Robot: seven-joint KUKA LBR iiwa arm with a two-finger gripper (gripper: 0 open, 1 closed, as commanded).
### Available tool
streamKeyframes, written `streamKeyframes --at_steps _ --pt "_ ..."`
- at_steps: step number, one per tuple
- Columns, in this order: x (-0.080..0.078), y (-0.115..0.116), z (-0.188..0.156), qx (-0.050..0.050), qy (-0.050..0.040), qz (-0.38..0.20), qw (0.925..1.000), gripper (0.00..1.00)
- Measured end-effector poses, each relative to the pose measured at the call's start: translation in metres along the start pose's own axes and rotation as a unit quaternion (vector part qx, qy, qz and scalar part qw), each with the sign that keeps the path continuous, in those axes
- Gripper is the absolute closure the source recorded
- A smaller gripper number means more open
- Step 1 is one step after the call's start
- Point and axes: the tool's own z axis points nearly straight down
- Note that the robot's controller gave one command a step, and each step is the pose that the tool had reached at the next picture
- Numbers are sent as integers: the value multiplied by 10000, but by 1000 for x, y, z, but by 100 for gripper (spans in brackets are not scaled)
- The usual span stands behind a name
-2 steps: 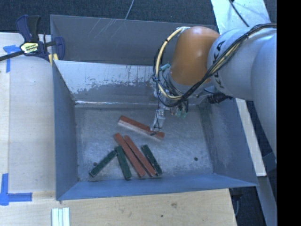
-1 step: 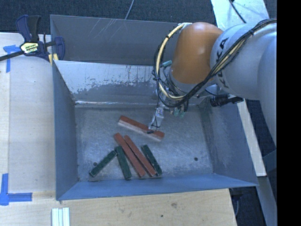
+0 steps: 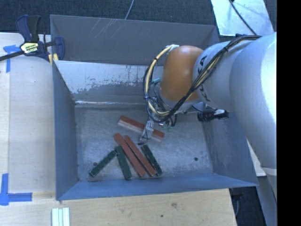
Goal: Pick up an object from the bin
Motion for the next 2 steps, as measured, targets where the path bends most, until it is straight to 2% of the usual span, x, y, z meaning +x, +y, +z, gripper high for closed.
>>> streamKeyframes --at_steps 1,2 --pt "-4 6 1 -6 -15 53 10000 100" --pt "-4 6 1 -6 -15 52 10000 100"
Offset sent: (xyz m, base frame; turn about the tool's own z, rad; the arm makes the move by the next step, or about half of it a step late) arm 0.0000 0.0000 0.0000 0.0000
